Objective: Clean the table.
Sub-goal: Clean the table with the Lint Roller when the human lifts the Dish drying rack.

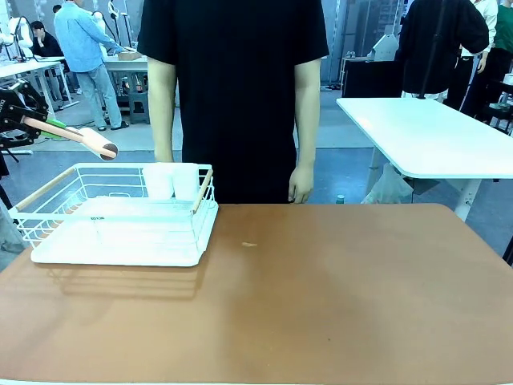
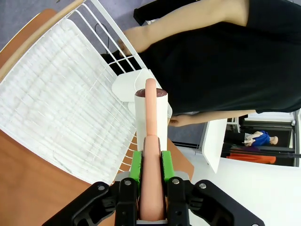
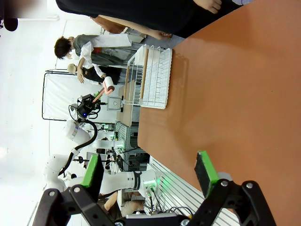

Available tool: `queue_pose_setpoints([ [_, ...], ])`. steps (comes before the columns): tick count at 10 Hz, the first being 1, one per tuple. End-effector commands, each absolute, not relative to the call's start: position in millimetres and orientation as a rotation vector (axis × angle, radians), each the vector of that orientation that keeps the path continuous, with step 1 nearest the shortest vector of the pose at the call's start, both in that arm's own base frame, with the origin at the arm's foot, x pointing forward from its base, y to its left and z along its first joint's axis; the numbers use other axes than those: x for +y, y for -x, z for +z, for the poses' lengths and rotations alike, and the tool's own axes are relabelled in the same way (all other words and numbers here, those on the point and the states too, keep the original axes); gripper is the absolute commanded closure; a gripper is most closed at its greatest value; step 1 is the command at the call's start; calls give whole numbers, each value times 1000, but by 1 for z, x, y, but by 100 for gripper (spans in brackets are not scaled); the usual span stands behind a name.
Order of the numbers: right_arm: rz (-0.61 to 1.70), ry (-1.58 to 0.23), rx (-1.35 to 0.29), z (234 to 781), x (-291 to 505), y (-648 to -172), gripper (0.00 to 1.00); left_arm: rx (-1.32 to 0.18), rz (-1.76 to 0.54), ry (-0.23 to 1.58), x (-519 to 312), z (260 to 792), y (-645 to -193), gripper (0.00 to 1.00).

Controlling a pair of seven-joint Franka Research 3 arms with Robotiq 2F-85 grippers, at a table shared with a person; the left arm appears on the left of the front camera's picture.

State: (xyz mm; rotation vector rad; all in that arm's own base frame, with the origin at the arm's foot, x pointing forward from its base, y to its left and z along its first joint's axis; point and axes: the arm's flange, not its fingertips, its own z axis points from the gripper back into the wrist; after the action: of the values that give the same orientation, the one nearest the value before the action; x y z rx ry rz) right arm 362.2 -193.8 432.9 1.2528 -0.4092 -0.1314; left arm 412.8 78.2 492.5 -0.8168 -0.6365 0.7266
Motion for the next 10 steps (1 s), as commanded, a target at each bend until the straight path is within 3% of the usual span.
queue_pose_setpoints([
  [1,-126,-1268,-416,436,-193,-362,0,-631,738,812,78,496,-412,91],
  [10,-126,-1268,-416,436,-193,-362,0,-631,738,812,78,496,-412,91],
])
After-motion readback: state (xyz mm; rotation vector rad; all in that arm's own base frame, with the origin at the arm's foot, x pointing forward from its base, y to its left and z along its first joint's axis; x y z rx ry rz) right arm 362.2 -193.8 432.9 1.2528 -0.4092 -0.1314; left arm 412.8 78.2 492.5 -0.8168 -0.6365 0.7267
